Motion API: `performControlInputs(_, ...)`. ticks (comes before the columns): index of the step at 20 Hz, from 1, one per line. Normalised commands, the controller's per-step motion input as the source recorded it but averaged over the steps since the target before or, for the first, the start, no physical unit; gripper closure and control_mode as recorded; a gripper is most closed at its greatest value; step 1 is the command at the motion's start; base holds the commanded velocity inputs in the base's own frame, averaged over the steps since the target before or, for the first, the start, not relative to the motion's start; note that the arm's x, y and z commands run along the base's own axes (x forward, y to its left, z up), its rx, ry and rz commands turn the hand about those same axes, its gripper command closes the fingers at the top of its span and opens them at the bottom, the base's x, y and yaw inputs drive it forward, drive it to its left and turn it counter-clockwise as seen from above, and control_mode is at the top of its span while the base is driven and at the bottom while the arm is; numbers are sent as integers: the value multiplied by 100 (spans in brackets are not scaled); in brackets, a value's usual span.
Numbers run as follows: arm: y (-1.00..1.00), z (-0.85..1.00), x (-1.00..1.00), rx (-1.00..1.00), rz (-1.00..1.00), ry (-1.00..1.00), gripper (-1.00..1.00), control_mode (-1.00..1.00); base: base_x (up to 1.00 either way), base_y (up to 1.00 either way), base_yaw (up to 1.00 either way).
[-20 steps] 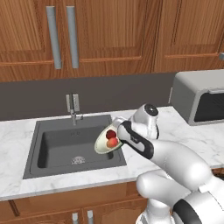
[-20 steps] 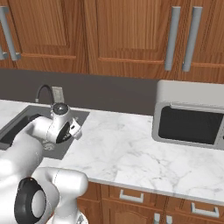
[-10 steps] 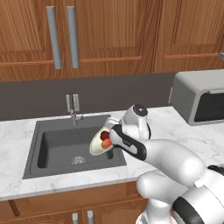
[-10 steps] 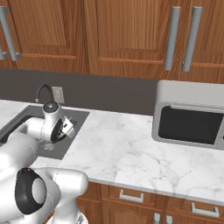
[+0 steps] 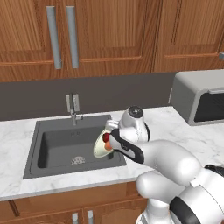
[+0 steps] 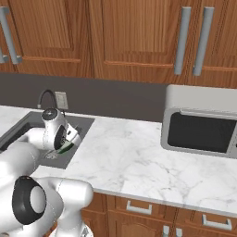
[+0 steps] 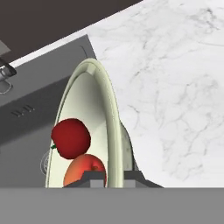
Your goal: Dump the mango and tomato from the bowl so the bowl can be washed. Place the bowl in the sink after clearing the leftovers.
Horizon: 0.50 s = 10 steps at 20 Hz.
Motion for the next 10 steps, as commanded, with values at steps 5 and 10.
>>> performControlInputs(5, 0, -4, 18, -11, 0, 1, 100, -100, 0, 0, 0)
performControlInputs(10, 16, 0, 19, -3, 0, 2, 100, -100, 0, 0, 0)
